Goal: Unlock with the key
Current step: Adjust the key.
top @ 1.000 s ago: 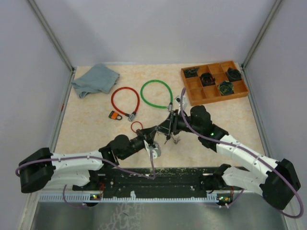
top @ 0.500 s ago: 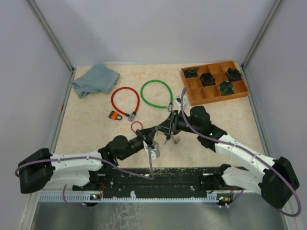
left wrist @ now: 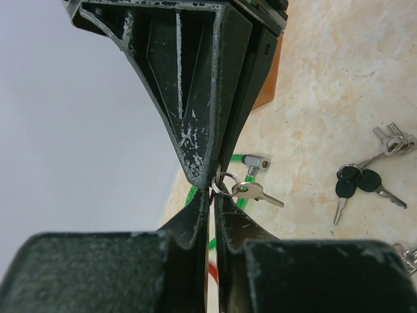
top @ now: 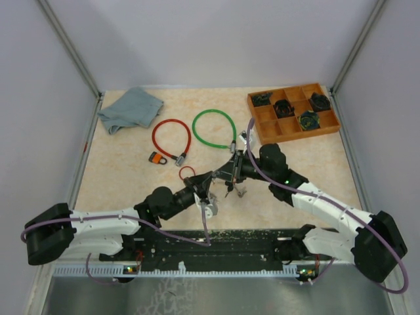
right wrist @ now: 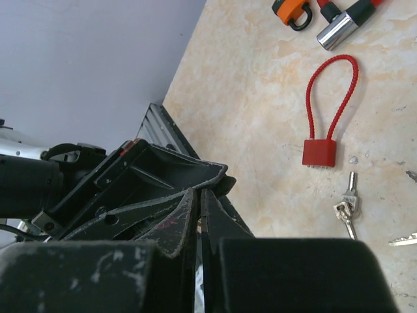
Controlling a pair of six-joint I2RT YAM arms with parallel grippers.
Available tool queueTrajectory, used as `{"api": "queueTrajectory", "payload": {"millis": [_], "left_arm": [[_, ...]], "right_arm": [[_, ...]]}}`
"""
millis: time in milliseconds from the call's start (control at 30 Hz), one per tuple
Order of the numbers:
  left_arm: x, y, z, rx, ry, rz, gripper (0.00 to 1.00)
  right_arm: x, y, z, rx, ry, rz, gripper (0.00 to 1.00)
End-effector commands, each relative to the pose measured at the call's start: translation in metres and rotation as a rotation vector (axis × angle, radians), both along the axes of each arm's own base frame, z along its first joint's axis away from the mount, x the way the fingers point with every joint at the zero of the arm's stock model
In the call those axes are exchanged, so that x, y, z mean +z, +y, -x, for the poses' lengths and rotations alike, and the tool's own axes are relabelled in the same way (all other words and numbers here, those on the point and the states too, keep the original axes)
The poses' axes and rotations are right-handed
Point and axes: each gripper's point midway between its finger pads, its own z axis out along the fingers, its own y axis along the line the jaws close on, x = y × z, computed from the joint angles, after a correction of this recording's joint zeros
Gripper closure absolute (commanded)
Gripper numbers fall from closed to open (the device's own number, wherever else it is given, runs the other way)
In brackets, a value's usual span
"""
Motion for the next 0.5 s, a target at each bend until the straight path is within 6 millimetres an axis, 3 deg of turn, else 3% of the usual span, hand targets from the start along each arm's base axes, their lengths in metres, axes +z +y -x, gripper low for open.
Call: {"api": "queueTrajectory", "payload": {"millis": [0,167,467], "left_arm": [[0.012,0.0,-0.001,0.005,-0.022,0.049,0.88],[0.011,0.002,-0.002,0.014,-0.021,0.054,0.73],[0.01,0.004,0.001,0.011,0.007,0.081,0.66]], "right_arm": [[0.024,0.007,0.009,0.066,-0.044,-0.079,1.0],[0.035,0.002,0.004,0.029,-0.091,-0.098,1.0],[0.047,-0.011,-0.007,-0.044,-0.219,-0.104,1.0]]}}
